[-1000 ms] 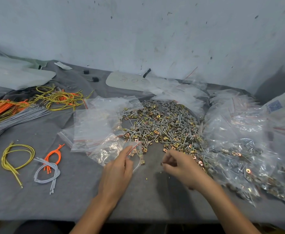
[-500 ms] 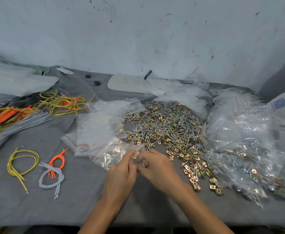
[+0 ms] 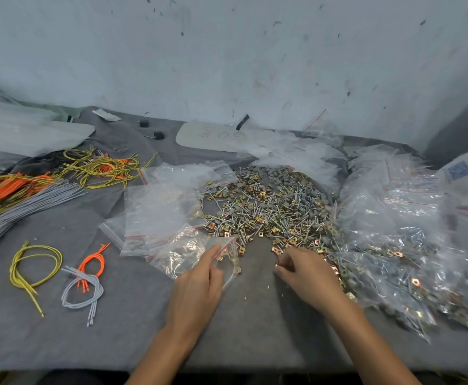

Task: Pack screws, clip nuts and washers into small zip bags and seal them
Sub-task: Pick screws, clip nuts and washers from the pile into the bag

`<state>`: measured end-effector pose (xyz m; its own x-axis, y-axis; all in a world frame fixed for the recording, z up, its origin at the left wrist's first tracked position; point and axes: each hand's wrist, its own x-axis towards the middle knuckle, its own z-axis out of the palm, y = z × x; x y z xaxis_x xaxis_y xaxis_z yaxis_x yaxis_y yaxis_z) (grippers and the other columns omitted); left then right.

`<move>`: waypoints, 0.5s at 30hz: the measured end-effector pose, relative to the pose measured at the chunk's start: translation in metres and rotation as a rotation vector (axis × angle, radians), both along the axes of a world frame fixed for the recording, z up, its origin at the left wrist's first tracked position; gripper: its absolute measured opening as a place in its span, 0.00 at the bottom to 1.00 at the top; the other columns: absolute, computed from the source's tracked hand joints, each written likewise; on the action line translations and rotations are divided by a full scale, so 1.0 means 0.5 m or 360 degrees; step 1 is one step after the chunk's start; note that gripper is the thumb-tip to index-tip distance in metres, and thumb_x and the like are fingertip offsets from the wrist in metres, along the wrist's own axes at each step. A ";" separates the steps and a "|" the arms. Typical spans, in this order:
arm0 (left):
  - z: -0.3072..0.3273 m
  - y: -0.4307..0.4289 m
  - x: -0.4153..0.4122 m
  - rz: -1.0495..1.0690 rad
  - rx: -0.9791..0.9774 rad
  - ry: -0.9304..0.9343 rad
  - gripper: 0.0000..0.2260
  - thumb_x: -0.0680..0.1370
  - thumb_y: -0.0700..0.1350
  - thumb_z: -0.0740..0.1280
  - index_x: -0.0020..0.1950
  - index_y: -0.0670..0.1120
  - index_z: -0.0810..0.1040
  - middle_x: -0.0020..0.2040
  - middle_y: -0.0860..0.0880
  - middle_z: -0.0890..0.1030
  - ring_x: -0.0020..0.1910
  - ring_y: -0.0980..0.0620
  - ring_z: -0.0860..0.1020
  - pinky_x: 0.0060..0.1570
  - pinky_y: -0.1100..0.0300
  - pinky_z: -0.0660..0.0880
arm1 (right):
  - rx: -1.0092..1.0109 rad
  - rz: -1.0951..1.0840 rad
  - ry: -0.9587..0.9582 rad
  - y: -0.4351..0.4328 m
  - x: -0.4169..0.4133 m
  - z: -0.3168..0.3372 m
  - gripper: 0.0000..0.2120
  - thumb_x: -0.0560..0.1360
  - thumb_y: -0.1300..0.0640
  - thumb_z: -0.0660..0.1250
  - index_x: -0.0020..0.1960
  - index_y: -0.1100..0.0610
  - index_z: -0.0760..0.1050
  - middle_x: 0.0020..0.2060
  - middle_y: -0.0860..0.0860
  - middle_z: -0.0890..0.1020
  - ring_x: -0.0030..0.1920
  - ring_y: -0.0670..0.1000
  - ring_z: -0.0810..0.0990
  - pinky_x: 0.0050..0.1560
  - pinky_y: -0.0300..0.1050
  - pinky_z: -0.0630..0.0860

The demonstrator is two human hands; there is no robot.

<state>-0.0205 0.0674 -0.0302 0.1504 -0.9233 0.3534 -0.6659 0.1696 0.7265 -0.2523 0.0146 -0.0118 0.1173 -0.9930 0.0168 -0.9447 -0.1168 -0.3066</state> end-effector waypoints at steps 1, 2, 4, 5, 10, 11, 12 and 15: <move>0.001 0.000 0.000 -0.0005 -0.0003 -0.0003 0.19 0.79 0.40 0.64 0.69 0.55 0.76 0.36 0.49 0.81 0.33 0.47 0.76 0.34 0.51 0.71 | 0.0014 0.0016 0.0028 -0.002 0.002 0.001 0.08 0.78 0.44 0.68 0.45 0.46 0.73 0.44 0.42 0.75 0.50 0.50 0.76 0.49 0.48 0.74; 0.001 0.001 0.001 -0.0009 -0.0004 -0.0010 0.19 0.79 0.41 0.63 0.69 0.55 0.75 0.36 0.49 0.81 0.33 0.47 0.76 0.33 0.52 0.70 | 0.0017 0.0033 0.0050 -0.002 0.003 0.001 0.07 0.79 0.44 0.66 0.46 0.46 0.73 0.45 0.43 0.75 0.51 0.50 0.75 0.49 0.48 0.73; 0.001 0.000 0.001 -0.0005 -0.0008 -0.0019 0.19 0.78 0.44 0.61 0.69 0.55 0.75 0.35 0.49 0.81 0.32 0.47 0.76 0.33 0.54 0.68 | 0.0013 0.0051 0.0080 0.000 0.005 0.000 0.07 0.82 0.46 0.62 0.49 0.48 0.73 0.48 0.45 0.76 0.54 0.52 0.75 0.51 0.48 0.72; 0.000 -0.002 0.001 -0.0003 -0.0006 -0.0019 0.20 0.78 0.45 0.60 0.69 0.55 0.75 0.36 0.49 0.81 0.33 0.47 0.76 0.33 0.54 0.68 | 0.0009 0.0047 0.0072 0.001 0.007 0.000 0.09 0.83 0.47 0.59 0.51 0.50 0.73 0.49 0.46 0.76 0.54 0.53 0.74 0.51 0.48 0.70; -0.007 -0.006 0.002 -0.0003 -0.0004 -0.0014 0.21 0.77 0.48 0.57 0.69 0.56 0.75 0.40 0.48 0.84 0.38 0.43 0.79 0.37 0.50 0.73 | -0.0067 0.0177 -0.0496 0.046 0.067 0.012 0.08 0.84 0.50 0.59 0.47 0.50 0.69 0.44 0.45 0.74 0.46 0.49 0.72 0.47 0.45 0.65; -0.009 -0.007 0.002 -0.0010 -0.0014 -0.0016 0.21 0.77 0.48 0.57 0.69 0.56 0.75 0.41 0.48 0.84 0.39 0.43 0.79 0.38 0.50 0.74 | -0.0085 0.0234 -0.0551 0.058 0.087 0.014 0.08 0.84 0.49 0.59 0.46 0.49 0.69 0.43 0.45 0.74 0.45 0.48 0.72 0.48 0.45 0.67; -0.010 -0.007 0.002 -0.0012 -0.0017 -0.0013 0.21 0.77 0.48 0.57 0.69 0.56 0.75 0.43 0.48 0.84 0.40 0.42 0.80 0.38 0.50 0.75 | -0.0104 0.0283 -0.0565 0.067 0.106 0.014 0.08 0.84 0.49 0.60 0.46 0.48 0.68 0.43 0.45 0.73 0.46 0.48 0.72 0.49 0.46 0.68; -0.013 -0.009 0.004 -0.0018 -0.0007 -0.0020 0.22 0.76 0.50 0.56 0.69 0.55 0.76 0.50 0.48 0.85 0.47 0.41 0.81 0.43 0.50 0.77 | -0.0146 0.0350 -0.0548 0.076 0.152 0.015 0.09 0.83 0.49 0.60 0.48 0.51 0.71 0.45 0.48 0.74 0.48 0.52 0.74 0.52 0.50 0.70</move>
<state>-0.0186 0.0628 -0.0365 0.1352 -0.9233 0.3594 -0.6729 0.1807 0.7173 -0.1760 0.0528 -0.0042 0.2985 -0.9375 0.1791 -0.7384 -0.3457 -0.5791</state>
